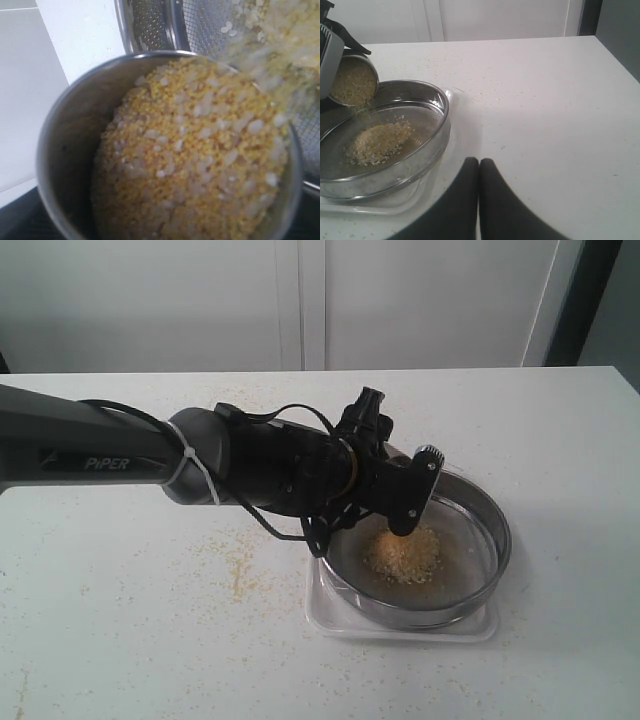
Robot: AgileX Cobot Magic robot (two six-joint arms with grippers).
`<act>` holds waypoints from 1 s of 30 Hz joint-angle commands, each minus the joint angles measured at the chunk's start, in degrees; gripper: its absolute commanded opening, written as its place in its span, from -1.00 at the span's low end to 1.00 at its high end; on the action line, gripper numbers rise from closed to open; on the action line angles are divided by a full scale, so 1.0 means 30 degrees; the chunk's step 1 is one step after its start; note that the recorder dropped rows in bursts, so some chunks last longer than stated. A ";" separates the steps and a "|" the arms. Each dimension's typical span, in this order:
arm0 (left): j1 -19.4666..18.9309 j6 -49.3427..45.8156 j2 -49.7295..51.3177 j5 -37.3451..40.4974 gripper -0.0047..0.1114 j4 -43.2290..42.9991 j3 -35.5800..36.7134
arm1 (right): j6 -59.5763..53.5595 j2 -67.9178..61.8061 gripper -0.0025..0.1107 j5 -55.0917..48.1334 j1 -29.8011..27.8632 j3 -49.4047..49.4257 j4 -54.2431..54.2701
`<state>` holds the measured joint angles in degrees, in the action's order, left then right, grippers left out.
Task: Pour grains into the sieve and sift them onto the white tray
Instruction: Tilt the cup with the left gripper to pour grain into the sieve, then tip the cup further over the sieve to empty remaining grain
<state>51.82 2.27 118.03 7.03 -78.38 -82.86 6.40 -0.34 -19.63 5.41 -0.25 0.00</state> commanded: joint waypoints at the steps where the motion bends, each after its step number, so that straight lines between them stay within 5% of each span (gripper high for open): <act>1: 0.0096 0.0087 -0.0213 0.0160 -0.92 -0.0735 -0.0176 | -0.0032 0.0113 -0.96 0.0042 0.0096 0.0084 -0.0147; 30: 0.0929 0.0087 -0.0213 0.1764 -0.92 -0.3440 -0.0176 | -0.0032 0.0113 -0.96 0.0042 0.0096 0.0084 -0.0147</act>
<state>53.52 2.27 118.03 11.36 -86.18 -82.86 6.40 -0.34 -19.63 5.41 -0.25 0.00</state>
